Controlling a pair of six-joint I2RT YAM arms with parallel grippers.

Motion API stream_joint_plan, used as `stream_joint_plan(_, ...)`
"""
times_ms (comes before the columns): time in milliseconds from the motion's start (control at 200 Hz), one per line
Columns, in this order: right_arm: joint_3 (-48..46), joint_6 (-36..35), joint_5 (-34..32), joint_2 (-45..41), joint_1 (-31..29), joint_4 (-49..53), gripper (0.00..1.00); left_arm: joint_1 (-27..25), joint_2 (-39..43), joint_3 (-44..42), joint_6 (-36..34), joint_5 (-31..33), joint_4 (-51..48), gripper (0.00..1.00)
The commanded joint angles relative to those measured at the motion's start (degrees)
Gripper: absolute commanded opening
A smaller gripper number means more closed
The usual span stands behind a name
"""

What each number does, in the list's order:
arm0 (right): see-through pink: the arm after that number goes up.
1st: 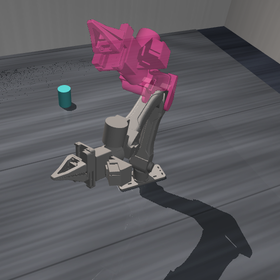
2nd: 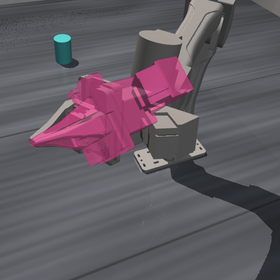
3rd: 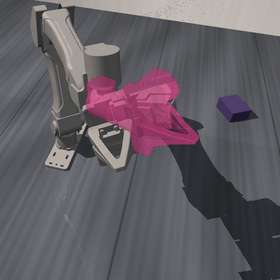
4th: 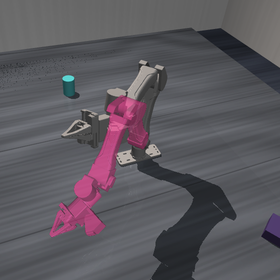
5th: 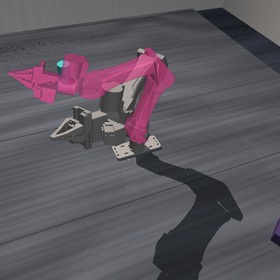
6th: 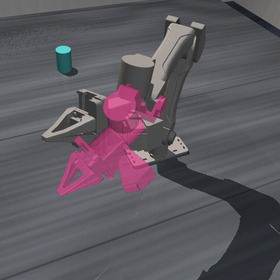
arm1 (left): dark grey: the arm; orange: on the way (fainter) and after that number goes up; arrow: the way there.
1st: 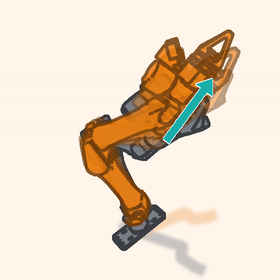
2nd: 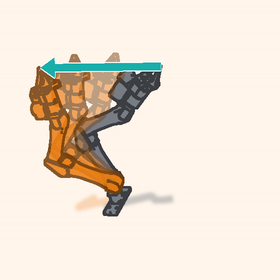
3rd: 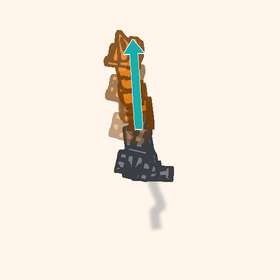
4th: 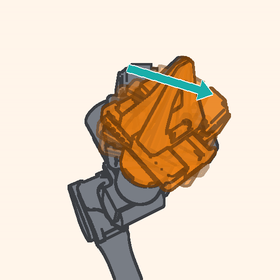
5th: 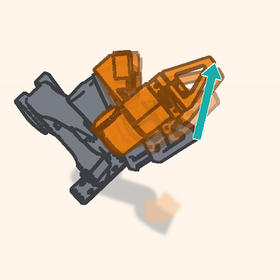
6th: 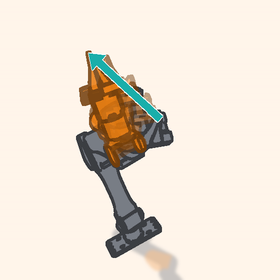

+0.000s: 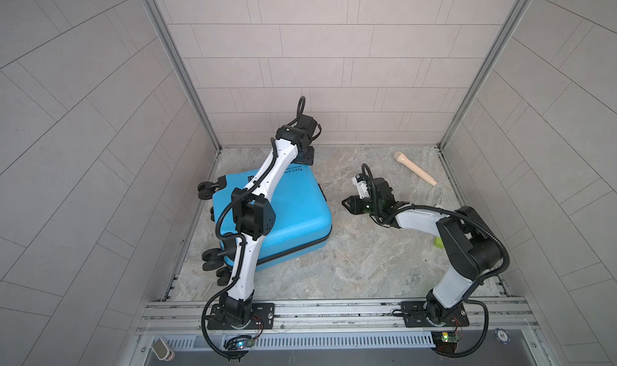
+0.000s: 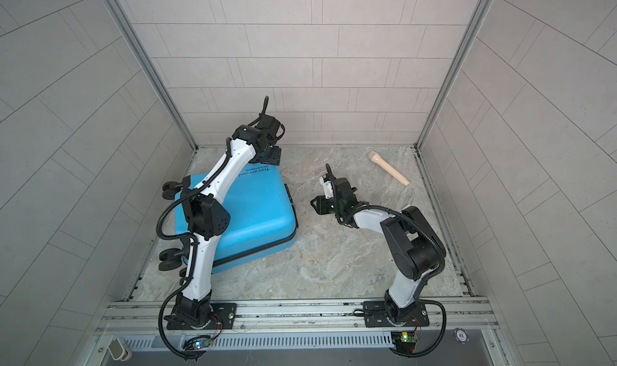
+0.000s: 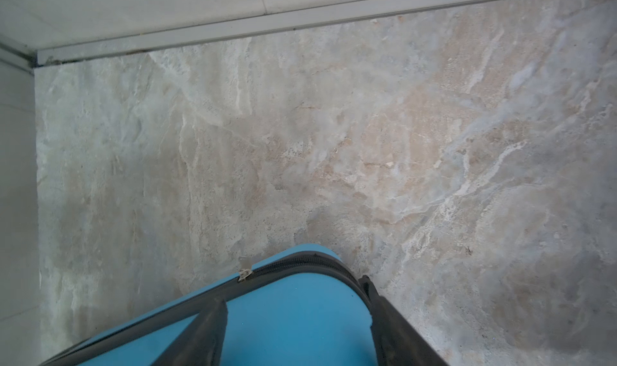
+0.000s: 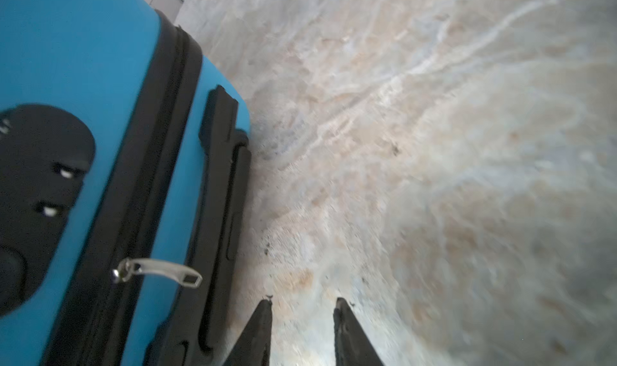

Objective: Pack the luggage

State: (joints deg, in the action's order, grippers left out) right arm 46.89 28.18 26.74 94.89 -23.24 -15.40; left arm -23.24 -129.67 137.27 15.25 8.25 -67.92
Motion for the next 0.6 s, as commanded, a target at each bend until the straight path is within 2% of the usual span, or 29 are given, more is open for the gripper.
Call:
stream_joint_plan(0, -2.61, 0.47, -0.95, -7.77, 1.73, 2.08, 0.35, -4.38, -3.74, -6.62, 1.27, -13.61, -12.88, 0.72)
stream_joint_plan(160, -6.33, -1.04, -1.65, -16.88, 5.29, 6.91, 0.40, -8.53, -1.22, -14.29, 4.09, -19.54, -4.46, 0.72)
stream_joint_plan(320, -5.75, -3.01, -5.00, -23.92, 6.45, 13.26, 0.50, -13.27, 0.80, -13.05, 5.52, -20.80, -2.68, 0.74)
stream_joint_plan(395, -3.50, -3.96, -5.99, -25.16, 6.41, 15.93, 0.53, -14.74, 5.07, -12.32, 6.99, -17.59, -1.17, 0.80)
stream_joint_plan(495, -0.09, -3.64, -6.94, -24.54, 6.48, 17.72, 0.56, -16.91, 13.28, -12.43, 9.73, -8.54, -0.07, 0.83)
stream_joint_plan(595, 4.82, -3.65, -7.23, -20.96, 6.71, 19.35, 0.56, -20.09, 22.65, -17.81, 12.62, -2.32, 2.00, 0.84)
